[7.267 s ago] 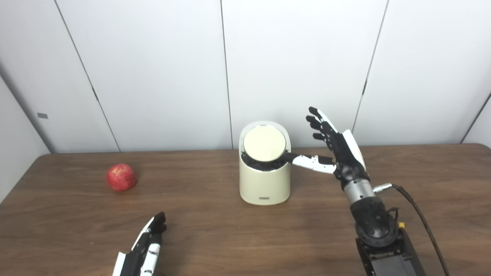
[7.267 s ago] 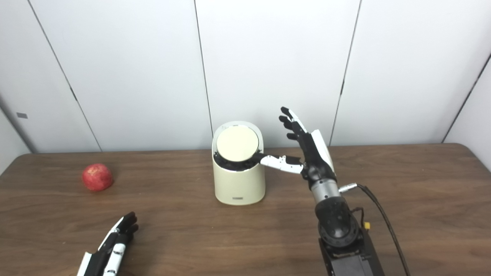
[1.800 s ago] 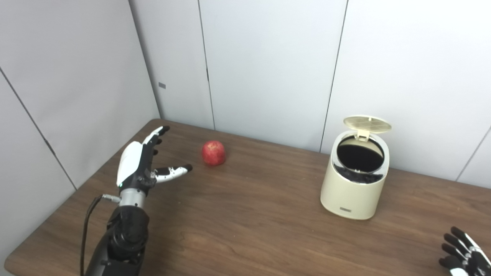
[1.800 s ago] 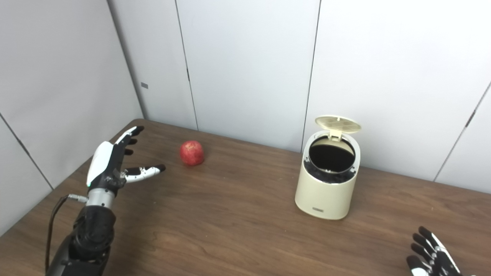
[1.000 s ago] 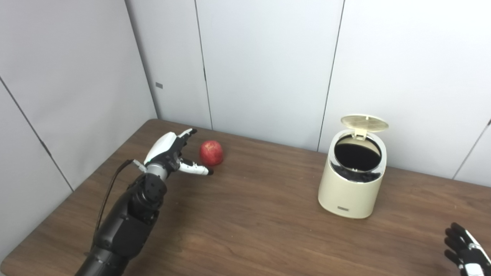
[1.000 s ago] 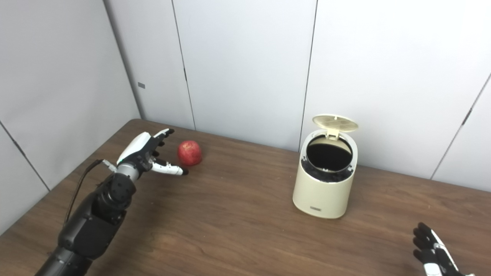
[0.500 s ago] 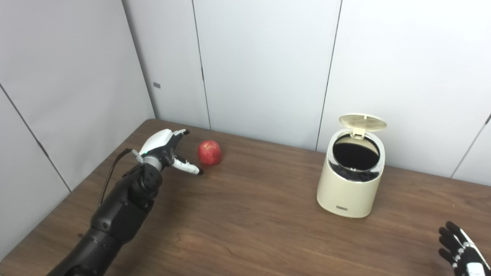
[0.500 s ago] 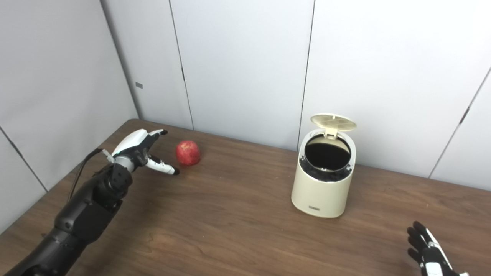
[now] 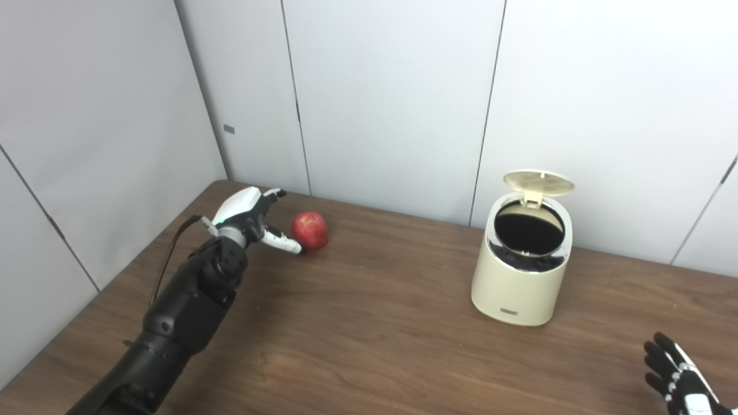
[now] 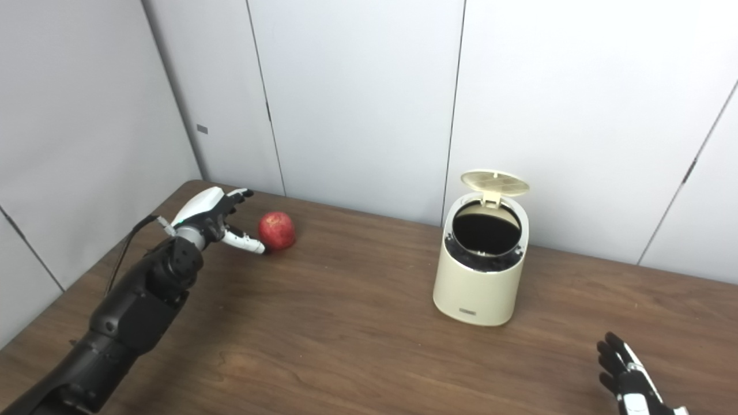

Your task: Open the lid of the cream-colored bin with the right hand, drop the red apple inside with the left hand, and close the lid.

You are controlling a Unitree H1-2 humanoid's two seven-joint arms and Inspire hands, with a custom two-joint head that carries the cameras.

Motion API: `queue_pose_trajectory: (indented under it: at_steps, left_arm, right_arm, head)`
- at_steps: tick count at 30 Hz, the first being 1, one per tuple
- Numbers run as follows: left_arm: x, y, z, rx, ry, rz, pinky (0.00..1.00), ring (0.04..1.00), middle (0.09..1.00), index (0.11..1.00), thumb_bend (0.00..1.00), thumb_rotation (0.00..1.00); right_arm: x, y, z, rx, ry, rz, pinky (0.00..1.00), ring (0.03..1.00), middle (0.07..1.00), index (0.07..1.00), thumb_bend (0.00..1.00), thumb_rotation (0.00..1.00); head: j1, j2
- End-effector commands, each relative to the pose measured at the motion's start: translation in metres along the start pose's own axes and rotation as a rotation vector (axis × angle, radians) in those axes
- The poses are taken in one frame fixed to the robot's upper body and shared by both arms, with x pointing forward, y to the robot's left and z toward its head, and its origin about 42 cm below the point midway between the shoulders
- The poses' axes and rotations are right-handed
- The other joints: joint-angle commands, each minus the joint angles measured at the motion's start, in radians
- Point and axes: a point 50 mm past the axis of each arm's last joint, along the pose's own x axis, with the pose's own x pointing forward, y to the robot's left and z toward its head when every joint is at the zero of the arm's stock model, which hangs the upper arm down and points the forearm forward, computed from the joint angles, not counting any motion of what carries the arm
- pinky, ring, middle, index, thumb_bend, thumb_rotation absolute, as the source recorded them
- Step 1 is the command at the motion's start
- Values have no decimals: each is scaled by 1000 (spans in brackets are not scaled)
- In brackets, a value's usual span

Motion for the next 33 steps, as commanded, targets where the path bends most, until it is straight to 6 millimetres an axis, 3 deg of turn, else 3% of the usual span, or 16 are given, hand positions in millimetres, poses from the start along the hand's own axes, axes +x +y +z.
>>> queue_pose_trajectory:
  at_steps: [1,12,24,28,31,33]
  left_arm:
    - [9,24,20,-15,-54,61,733,870,939,962,911,204]
    - [17,5,27,-125,-71,6,739,857,934,941,902,176]
    - [24,1,31,-135,-73,-19,696,807,873,893,867,127]
    - [24,0,30,-184,-77,3,570,671,757,775,806,14]
    - [25,-1,28,-225,-82,33,531,596,665,673,751,1]
    - [27,-3,27,-219,-87,48,488,491,569,540,557,11]
  right_arm:
    - [3,-1,15,-2,-78,3,924,940,921,926,453,999]
    - [0,1,14,-11,-81,0,903,935,919,928,399,957]
    - [-1,0,13,-24,-89,-7,910,935,916,931,428,934]
    - [-2,-1,13,-31,-91,-8,903,928,904,923,423,946]
    - [-2,-1,12,-28,-90,-9,895,921,896,922,441,952]
    - [-2,-1,11,-20,-91,-8,895,919,892,920,449,944]
  head:
    - [0,-1]
    - [-19,-4]
    - [-30,-5]
    - [-29,-8]
    - [-30,-10]
    - [-33,-10]
